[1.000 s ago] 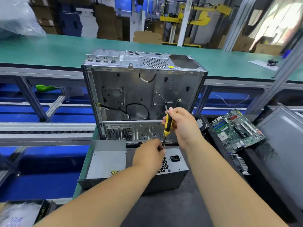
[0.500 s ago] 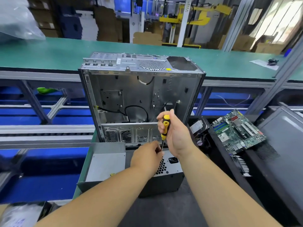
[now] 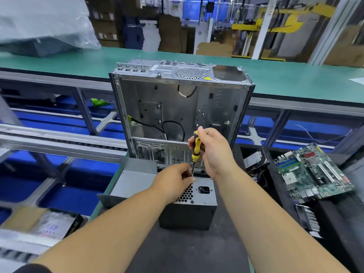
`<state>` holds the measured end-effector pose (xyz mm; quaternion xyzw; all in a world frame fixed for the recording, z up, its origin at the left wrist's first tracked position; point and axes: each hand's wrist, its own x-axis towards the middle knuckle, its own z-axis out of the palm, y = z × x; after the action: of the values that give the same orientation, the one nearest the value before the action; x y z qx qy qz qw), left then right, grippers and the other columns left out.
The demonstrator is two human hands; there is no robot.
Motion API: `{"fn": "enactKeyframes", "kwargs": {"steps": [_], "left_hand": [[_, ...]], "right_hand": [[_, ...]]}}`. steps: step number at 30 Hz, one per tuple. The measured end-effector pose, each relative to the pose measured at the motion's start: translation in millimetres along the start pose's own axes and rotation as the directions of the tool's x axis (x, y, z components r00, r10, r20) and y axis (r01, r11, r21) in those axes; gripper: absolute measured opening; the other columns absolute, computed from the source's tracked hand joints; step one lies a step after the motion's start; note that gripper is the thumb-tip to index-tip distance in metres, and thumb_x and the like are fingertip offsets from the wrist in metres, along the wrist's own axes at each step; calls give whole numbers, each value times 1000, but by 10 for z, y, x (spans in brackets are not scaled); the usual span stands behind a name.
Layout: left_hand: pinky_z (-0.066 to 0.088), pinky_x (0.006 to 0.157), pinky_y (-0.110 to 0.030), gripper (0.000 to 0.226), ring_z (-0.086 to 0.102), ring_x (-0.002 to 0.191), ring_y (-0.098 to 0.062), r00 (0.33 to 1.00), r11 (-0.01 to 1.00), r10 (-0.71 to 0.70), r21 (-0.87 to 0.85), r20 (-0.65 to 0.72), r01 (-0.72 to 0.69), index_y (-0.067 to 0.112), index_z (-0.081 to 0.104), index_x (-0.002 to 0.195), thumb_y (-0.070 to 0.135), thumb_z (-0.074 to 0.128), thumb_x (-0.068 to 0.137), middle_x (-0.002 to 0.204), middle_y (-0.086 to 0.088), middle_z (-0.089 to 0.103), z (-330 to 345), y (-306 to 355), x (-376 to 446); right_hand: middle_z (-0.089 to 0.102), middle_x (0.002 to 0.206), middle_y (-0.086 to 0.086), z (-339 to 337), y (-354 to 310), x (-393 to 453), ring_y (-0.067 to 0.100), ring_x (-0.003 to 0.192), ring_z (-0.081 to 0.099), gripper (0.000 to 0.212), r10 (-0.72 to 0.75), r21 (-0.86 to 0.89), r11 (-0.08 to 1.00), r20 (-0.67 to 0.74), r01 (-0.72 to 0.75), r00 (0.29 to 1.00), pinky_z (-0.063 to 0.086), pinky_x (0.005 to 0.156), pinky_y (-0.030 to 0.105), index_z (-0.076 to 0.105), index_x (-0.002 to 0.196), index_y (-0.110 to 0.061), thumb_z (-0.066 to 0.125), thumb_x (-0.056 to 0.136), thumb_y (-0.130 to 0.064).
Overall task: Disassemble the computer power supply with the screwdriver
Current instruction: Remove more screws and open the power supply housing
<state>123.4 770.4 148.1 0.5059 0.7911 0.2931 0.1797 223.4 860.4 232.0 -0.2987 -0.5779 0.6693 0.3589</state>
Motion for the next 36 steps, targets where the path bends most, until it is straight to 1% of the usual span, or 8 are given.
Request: {"fn": "enactKeyframes", "kwargs": {"steps": [5,8,12,15,20,23,29,36], "left_hand": [[41,57,-29,24,55,69,-14,1000,1000,-2,-21,18,2,30,50,76,45,64,89,74,7,60,-7,6,5],[40,58,-29,23,56,70,-13,1000,1000,-5,-2,24,5,32,50,77,46,63,89,76,8,60,-8,-3,14],[48,68,-32,22,57,76,-14,1000,1000,-3,-14,19,3,36,50,75,45,64,89,80,10,61,2,-22,29],[49,68,-32,20,58,76,-12,1000,1000,0,-24,4,0,36,51,76,44,65,88,80,12,62,14,-32,25],[51,69,-33,18,59,77,-12,1000,1000,-2,-28,0,2,33,54,80,45,65,88,80,12,63,19,-35,23],[48,64,-29,19,58,75,-10,1000,999,-12,-35,-2,12,33,54,79,45,66,88,79,12,63,20,-29,27],[43,61,-27,20,57,74,-7,1000,999,-11,-31,-1,11,35,53,76,44,66,89,78,13,61,12,-10,14],[51,68,-33,20,59,76,-13,1000,1000,-14,-8,2,14,34,53,77,46,65,88,80,10,63,8,-1,5]], "right_hand": [[56,68,1,42,-13,-4,15,64,50,38,18,81,996,127,-28,992,44,58,19,58,86,-13,33,109,-30],[46,62,1,67,1,16,13,56,39,45,28,139,989,185,-55,982,36,56,23,55,81,-12,27,109,-32],[46,61,-3,63,46,20,13,55,37,36,-5,151,988,190,-24,982,35,57,24,51,82,-15,38,104,-40],[56,69,-4,22,75,20,13,59,45,27,-31,8,1000,120,30,992,38,60,26,45,85,-17,45,101,-38],[69,74,-6,-53,43,21,12,69,65,24,2,45,999,7,-2,1000,50,56,26,54,85,-17,55,100,-35],[71,74,-5,-68,34,15,11,73,69,24,-16,7,1000,-33,17,999,55,61,29,59,88,-13,56,100,-34],[70,77,0,-105,39,16,15,76,67,28,-17,54,998,31,15,999,55,76,34,64,96,-11,47,105,-32],[51,63,-2,-91,110,8,11,58,43,42,-37,267,963,188,-15,982,38,65,27,58,85,-13,30,108,-34]]}}
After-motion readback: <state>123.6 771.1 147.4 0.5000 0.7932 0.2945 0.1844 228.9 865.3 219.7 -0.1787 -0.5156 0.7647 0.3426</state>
